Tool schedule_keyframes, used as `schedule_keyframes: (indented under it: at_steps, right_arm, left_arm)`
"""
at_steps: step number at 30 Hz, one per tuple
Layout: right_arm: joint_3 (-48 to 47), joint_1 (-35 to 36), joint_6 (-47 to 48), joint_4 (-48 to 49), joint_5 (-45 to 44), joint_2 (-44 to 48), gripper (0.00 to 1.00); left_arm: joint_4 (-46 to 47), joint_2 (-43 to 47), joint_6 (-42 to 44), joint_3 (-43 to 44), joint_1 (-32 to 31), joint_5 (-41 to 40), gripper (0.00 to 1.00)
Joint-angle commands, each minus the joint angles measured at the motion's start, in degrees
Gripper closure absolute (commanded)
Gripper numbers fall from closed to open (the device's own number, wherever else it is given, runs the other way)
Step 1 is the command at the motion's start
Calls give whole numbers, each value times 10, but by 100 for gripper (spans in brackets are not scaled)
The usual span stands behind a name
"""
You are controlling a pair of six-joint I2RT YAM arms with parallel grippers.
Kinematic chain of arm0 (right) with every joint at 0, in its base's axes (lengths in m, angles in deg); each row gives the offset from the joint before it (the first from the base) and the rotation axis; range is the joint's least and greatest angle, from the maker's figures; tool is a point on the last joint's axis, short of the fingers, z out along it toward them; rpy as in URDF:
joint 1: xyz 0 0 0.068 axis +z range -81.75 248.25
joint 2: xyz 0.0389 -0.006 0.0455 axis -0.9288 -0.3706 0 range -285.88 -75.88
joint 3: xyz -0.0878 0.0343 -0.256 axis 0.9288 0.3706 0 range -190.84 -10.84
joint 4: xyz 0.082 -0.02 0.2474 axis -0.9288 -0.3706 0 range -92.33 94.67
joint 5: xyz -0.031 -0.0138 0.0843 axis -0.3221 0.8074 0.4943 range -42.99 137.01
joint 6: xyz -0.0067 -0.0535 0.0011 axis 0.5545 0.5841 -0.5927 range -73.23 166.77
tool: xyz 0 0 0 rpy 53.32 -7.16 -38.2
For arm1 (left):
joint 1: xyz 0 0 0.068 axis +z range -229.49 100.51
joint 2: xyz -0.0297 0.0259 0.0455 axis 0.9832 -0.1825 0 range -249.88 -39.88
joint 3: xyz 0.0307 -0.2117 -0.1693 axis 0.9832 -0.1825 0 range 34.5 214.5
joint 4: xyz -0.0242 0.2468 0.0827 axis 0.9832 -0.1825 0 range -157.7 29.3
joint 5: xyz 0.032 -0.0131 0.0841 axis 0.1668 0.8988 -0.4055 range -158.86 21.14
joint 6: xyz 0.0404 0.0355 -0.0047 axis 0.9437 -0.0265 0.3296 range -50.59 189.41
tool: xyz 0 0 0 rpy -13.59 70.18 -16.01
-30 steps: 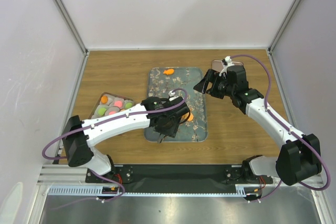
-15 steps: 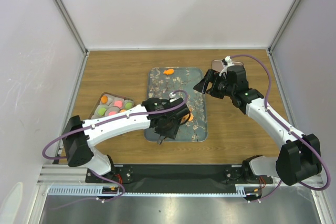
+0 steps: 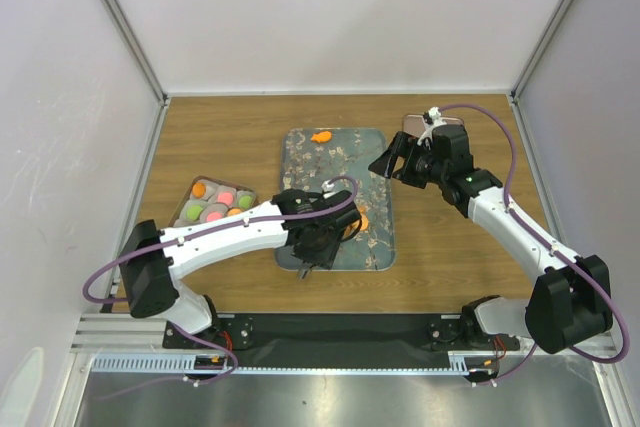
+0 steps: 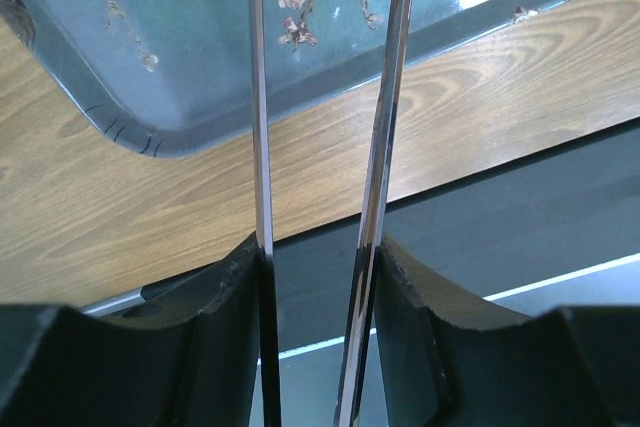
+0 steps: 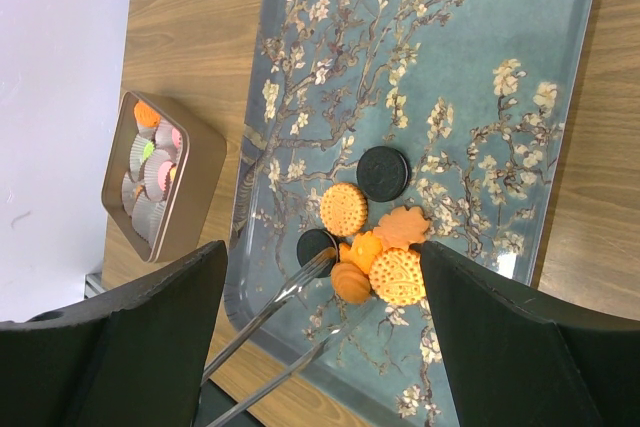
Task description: Pack the cookies
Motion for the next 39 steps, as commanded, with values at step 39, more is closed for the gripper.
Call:
schedule_keyframes:
  at_steps: [39]
  right_arm:
    - [-12,1,-4,14,7,-2,15]
  left_arm:
    - [-62,117,-29,19,60,-53,67]
